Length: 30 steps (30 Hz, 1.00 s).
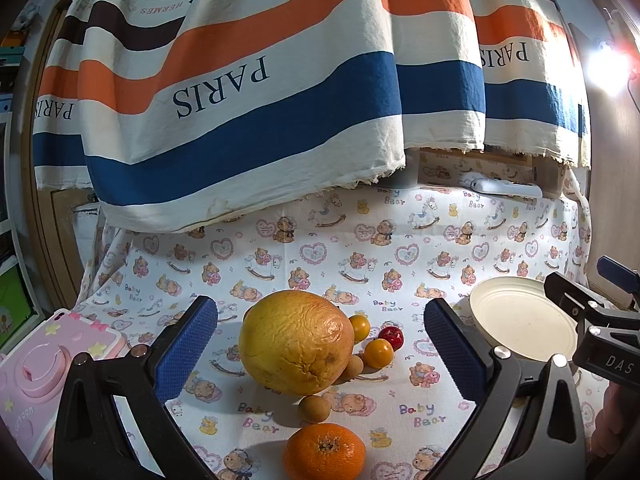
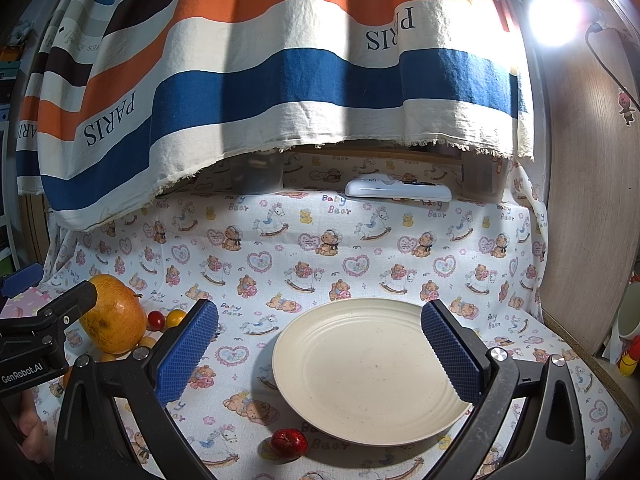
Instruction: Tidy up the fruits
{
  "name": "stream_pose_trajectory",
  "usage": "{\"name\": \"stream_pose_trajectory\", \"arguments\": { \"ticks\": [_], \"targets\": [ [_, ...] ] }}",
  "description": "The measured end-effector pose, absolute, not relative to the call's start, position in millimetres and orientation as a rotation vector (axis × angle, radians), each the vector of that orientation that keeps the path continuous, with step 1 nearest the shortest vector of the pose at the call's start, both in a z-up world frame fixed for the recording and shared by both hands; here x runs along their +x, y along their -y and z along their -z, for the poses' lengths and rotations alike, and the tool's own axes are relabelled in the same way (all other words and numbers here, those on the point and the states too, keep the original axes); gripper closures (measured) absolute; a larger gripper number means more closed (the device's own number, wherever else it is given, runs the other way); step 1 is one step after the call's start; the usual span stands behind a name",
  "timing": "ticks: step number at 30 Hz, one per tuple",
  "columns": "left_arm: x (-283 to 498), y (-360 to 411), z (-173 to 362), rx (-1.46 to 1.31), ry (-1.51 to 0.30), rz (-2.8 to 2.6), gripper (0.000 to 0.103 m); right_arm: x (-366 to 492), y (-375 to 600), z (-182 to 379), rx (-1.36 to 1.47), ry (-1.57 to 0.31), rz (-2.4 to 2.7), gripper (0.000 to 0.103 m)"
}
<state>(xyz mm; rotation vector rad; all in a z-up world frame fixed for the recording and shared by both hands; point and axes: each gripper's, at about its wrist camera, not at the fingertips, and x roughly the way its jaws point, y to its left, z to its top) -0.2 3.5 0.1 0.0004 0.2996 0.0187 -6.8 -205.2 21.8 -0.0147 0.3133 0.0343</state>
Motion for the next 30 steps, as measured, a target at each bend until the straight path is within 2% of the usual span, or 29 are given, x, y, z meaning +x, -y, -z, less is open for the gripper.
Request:
{"name": "stream_pose_trajectory", "arguments": {
  "ticks": [30],
  "targets": [
    [-9, -13, -3, -0.018, -0.276, 0.0, 0.0, -5, 203, -21, -0.029, -0.332, -0.048, 0.001]
  ]
}}
